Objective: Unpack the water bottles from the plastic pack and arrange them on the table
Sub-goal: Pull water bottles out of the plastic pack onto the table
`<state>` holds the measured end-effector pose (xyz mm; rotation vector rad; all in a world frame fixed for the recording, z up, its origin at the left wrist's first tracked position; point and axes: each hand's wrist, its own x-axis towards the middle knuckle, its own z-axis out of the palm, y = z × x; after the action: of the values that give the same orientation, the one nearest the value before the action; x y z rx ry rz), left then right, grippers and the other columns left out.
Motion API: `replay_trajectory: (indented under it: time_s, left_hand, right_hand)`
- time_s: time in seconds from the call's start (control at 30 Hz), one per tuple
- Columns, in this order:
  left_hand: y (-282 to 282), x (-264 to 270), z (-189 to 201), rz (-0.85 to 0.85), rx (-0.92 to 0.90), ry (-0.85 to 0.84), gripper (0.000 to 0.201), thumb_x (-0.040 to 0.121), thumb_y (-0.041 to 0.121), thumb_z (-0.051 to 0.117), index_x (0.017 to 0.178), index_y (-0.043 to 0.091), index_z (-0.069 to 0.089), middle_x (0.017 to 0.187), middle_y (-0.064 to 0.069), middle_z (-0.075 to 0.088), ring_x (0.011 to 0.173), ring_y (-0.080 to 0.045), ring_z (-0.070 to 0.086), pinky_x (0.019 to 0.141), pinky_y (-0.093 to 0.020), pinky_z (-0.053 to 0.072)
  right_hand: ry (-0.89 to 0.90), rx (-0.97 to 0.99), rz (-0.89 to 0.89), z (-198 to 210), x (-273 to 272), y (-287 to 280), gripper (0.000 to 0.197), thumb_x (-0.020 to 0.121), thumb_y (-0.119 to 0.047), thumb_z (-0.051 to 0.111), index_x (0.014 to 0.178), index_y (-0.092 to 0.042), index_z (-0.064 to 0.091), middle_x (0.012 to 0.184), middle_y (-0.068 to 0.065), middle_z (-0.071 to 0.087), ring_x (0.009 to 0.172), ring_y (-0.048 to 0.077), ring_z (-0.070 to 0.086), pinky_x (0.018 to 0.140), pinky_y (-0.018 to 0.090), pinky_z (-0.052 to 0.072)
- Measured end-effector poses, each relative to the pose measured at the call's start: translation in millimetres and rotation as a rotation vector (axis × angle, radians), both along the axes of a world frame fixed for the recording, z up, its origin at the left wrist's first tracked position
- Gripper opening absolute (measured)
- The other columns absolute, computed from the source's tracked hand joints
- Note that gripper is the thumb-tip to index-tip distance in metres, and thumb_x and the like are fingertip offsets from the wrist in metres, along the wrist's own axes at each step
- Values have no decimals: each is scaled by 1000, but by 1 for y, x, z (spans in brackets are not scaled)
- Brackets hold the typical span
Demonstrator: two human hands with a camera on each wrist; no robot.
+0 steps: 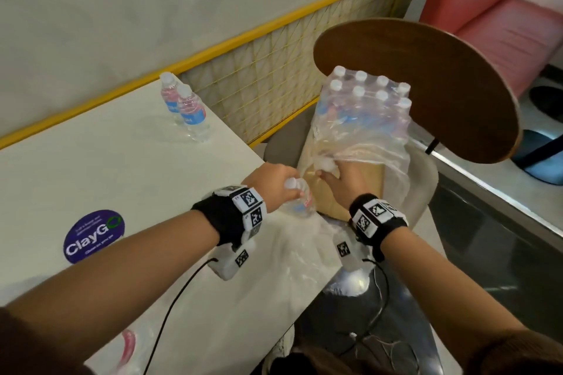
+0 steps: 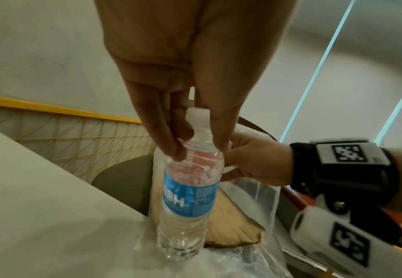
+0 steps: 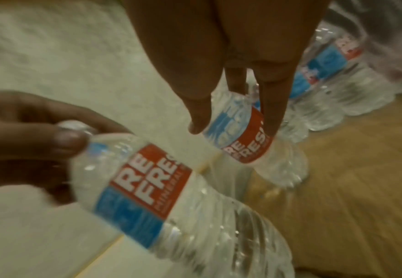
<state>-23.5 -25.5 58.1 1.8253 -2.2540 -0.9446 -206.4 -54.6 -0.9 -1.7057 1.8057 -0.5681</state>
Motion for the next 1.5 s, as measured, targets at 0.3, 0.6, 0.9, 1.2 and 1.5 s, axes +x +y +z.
replay_trajectory:
  time_s: [0.3, 0.6, 0.9, 1.2, 1.5]
  left_hand:
    - [67, 92, 23, -65, 62, -266, 43, 86, 38, 62, 126, 22, 60, 125, -6, 61, 113, -25, 57, 86, -28, 42]
    - [131, 158, 48, -141, 107, -368, 54, 89, 35, 59, 139, 26, 44, 134, 1, 55, 122, -21, 51, 95, -31, 43]
    - [191, 254, 46, -1, 69, -270, 62, 88, 48, 56, 143, 28, 36, 137, -8, 43, 128, -29, 42, 107, -38, 36]
    - [214, 324, 37, 171, 140, -168, 66, 91, 41, 55, 148, 26, 26, 152, -4, 32, 139, -22, 33, 111, -33, 28]
    - [219, 335, 12, 156, 223, -173, 67, 93, 40, 52, 150, 26, 20, 157, -8, 20, 145, -25, 22, 117, -36, 22]
  right_hand:
    - [-26, 122, 639, 55, 69, 105, 27, 85, -27, 67, 110, -26, 58, 108, -8, 64, 90, 11, 54, 84, 23, 43]
    - [8, 302, 801, 39, 174, 183, 34, 81, -24, 68, 111, -26, 53, 114, 4, 60, 96, 22, 55, 86, 34, 47]
    - [-361, 659, 167, 48, 201, 180, 68, 72, -61, 67, 122, -30, 31, 124, 7, 52, 108, 27, 58, 82, 47, 56]
    - [-610, 857, 74, 15, 213, 186, 66, 85, -35, 67, 136, -43, 26, 121, 10, 51, 104, 34, 59, 65, 51, 57]
    - [-767, 794, -50, -15, 223, 192, 66, 89, -22, 61, 142, -32, 23, 112, 15, 50, 79, 29, 61, 53, 34, 54]
